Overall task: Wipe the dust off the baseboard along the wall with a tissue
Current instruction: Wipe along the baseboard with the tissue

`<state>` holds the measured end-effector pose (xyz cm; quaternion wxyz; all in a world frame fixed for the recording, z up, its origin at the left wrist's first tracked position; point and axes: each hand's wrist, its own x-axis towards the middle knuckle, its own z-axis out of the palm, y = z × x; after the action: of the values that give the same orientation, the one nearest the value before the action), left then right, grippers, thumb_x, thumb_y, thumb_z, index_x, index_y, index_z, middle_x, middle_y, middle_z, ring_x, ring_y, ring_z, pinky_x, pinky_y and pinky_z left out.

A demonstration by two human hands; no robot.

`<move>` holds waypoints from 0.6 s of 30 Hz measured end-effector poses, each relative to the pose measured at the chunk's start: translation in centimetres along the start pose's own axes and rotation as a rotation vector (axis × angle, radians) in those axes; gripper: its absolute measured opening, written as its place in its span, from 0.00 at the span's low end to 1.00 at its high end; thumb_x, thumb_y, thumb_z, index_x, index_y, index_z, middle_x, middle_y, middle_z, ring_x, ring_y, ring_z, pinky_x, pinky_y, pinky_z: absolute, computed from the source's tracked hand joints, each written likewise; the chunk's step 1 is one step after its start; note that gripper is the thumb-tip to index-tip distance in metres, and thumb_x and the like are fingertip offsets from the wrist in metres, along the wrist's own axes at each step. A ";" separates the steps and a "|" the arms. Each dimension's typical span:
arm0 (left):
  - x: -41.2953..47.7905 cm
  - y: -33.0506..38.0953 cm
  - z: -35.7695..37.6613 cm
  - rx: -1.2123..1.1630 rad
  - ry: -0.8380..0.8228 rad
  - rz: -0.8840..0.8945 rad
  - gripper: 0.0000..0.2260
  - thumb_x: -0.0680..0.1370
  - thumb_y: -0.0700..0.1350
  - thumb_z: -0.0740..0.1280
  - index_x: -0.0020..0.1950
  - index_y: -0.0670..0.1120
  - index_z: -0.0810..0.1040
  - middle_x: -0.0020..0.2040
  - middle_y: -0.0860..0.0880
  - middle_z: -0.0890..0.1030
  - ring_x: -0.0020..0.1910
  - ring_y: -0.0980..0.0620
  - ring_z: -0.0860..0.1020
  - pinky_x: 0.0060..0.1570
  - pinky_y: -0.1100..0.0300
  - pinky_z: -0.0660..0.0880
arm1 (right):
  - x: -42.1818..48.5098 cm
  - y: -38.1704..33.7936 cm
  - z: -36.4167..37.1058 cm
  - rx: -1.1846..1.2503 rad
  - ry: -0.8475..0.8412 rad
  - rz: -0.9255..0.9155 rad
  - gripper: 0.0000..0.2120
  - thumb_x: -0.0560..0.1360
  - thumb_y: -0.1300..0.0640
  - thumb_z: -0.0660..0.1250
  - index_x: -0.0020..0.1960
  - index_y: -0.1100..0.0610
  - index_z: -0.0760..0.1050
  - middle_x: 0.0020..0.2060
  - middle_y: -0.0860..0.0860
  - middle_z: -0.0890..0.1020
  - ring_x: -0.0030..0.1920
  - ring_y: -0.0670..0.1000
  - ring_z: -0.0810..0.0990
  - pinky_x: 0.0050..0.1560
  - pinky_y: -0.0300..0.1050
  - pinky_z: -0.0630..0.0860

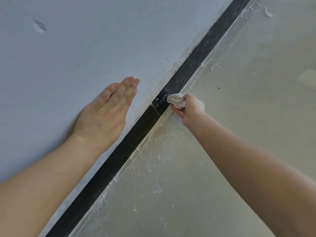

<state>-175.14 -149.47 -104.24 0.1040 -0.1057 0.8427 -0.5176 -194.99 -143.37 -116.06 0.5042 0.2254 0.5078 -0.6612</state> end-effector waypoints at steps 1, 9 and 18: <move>0.0 0.0 -0.1 0.003 -0.003 0.002 0.31 0.80 0.48 0.49 0.75 0.35 0.39 0.77 0.40 0.39 0.75 0.44 0.39 0.72 0.51 0.35 | -1.0 0.4 -0.6 0.042 0.032 0.021 0.09 0.77 0.63 0.61 0.57 0.62 0.73 0.56 0.61 0.78 0.45 0.56 0.82 0.40 0.47 0.83; 0.2 -0.4 -1.1 -0.093 -0.119 0.020 0.30 0.80 0.45 0.49 0.75 0.36 0.35 0.76 0.42 0.35 0.75 0.45 0.36 0.68 0.50 0.29 | -9.7 14.1 -1.2 -0.298 -0.250 0.540 0.16 0.74 0.62 0.64 0.62 0.63 0.70 0.56 0.65 0.77 0.38 0.60 0.83 0.35 0.49 0.83; 0.8 -1.1 -2.6 -0.233 -0.236 0.072 0.28 0.79 0.43 0.43 0.74 0.37 0.33 0.74 0.42 0.30 0.73 0.43 0.30 0.65 0.48 0.26 | -8.1 6.8 2.4 -0.160 -0.237 0.418 0.09 0.78 0.63 0.60 0.56 0.64 0.75 0.53 0.60 0.79 0.36 0.52 0.78 0.37 0.43 0.80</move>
<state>-176.52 -148.02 -102.14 0.2077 -0.1466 0.8822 -0.3962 -185.26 -141.84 -111.63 0.7022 0.2060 0.4380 -0.5221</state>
